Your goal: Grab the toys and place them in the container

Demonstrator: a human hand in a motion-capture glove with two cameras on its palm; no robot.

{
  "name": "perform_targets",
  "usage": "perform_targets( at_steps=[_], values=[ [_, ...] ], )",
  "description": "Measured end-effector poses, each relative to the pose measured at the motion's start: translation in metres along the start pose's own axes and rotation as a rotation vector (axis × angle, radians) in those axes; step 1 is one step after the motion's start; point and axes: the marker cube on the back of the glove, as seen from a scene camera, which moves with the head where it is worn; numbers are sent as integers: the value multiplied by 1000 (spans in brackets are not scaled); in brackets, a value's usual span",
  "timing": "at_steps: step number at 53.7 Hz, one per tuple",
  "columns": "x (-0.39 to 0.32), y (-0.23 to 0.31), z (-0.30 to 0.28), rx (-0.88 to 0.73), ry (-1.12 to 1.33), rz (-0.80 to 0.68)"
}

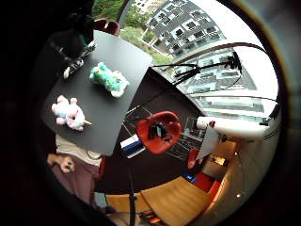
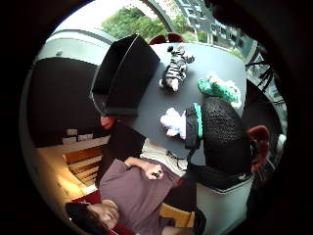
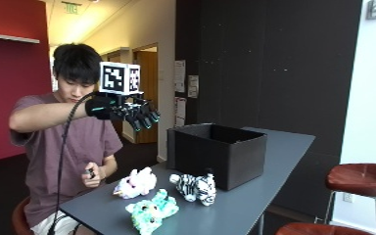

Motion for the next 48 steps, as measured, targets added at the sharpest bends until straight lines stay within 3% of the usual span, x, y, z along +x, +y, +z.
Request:
perform_targets(
  at_steps=[29,48],
  values=[
    [-9,-55,-22,-120,45,27],
    [29,-101,35,-232,38,107]
  ],
)
